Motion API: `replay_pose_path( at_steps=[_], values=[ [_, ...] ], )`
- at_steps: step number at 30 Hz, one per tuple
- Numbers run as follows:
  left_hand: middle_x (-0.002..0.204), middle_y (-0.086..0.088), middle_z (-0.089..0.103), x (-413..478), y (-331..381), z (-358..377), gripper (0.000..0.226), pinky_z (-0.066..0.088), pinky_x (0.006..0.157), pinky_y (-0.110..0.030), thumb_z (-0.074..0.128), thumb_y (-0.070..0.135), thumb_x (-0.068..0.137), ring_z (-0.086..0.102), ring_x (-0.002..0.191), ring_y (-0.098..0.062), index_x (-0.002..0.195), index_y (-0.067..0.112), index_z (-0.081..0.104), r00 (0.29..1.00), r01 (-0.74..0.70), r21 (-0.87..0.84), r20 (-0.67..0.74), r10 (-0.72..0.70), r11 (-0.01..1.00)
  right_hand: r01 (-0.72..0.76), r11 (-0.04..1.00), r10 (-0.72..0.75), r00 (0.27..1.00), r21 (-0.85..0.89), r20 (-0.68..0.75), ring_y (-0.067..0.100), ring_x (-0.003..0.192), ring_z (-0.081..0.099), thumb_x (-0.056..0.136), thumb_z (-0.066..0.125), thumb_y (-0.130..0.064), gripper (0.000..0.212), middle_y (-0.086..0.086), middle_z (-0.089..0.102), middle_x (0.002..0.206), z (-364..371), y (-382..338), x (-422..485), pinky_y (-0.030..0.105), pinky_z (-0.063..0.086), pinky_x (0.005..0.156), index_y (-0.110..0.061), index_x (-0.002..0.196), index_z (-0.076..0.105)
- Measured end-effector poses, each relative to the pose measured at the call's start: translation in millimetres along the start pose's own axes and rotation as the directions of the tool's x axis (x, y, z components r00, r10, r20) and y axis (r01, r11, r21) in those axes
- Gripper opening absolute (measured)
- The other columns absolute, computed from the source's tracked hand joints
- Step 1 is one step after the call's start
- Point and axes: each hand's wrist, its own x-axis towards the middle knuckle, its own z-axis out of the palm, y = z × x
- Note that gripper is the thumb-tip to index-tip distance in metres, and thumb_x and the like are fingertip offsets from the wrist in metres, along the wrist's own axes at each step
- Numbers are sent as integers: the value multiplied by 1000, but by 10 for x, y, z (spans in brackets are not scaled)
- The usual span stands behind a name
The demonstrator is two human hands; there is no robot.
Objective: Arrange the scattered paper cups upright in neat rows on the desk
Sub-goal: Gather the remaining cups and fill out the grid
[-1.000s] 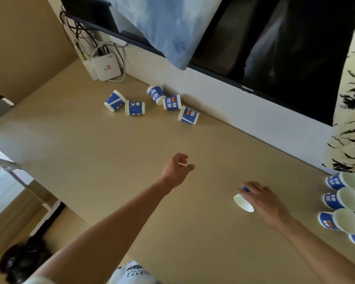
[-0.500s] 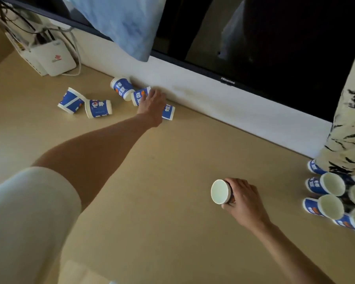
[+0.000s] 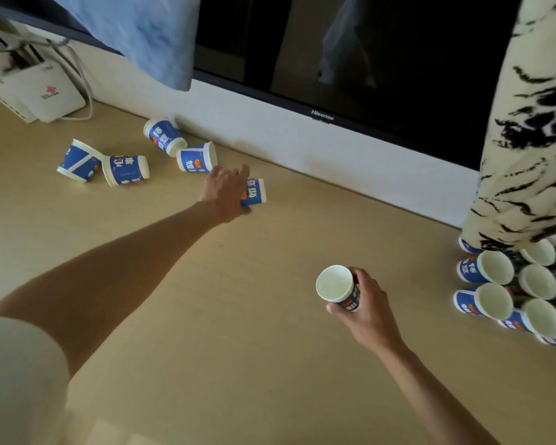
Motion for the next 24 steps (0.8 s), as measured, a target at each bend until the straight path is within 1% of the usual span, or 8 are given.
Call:
replay_pose_path(
  at_steps=[2,4,8,10,13,17,19,24],
  values=[
    [91,-2,64,-224,234,-79,73,37,74,-32,83,50,65,64,81,-29,110,12,40,1000,-16,-246,-30,9,969,-64,989,70,997,133,-34,3,98,62,71,86,-18,56,-15,66,109,-1,19,-99,15,47,80,-27,118,56],
    [91,2,59,-490,476,-145,70,35,70,-31,84,50,64,57,75,-25,105,16,40,999,-34,-423,-27,25,905,-116,958,138,988,261,-65,-5,93,63,71,86,-13,55,-17,68,106,-1,42,-214,5,45,70,-28,115,57],
    [103,-2,51,-999,1001,-213,61,42,72,-27,87,43,64,54,82,-16,111,18,58,998,-60,-621,-37,47,781,-202,886,263,960,417,-94,0,89,67,72,86,-13,52,-20,69,100,-58,215,-516,11,50,70,-29,113,58],
    [105,-2,50,-1204,1264,-234,60,45,77,-26,87,42,66,55,84,-15,116,19,62,999,-41,-675,-5,52,737,-231,853,310,946,468,-98,2,89,68,72,87,-16,51,-20,69,99,-123,355,-684,14,52,69,-30,112,59],
    [110,-1,49,-1447,1678,-236,61,47,77,-28,83,37,72,55,89,-17,122,18,53,996,22,-693,74,41,720,-253,818,365,923,516,-126,1,90,67,69,87,-19,50,-18,70,99,-264,572,-922,15,51,70,-30,110,60],
    [106,-3,48,-1708,2242,-187,54,38,76,-28,75,20,73,52,97,-27,113,11,39,984,125,-719,180,9,684,-292,755,441,888,587,-126,10,96,69,68,85,-19,48,-11,71,102,-465,914,-1208,28,56,78,-31,107,59],
    [104,-1,49,-1813,2533,-167,57,36,73,-27,77,20,71,50,95,-26,112,12,38,980,144,-736,201,10,661,-296,741,463,875,602,-139,14,98,69,70,86,-17,47,-8,71,104,-606,1105,-1337,35,57,83,-31,107,59],
    [110,2,56,-1994,3206,-110,69,38,77,-26,88,27,64,47,100,-17,119,19,47,981,176,-792,191,-37,585,-306,715,493,858,628,-142,14,99,68,71,87,-15,47,-8,70,105,-892,1540,-1575,30,54,79,-32,105,59]
  ],
)
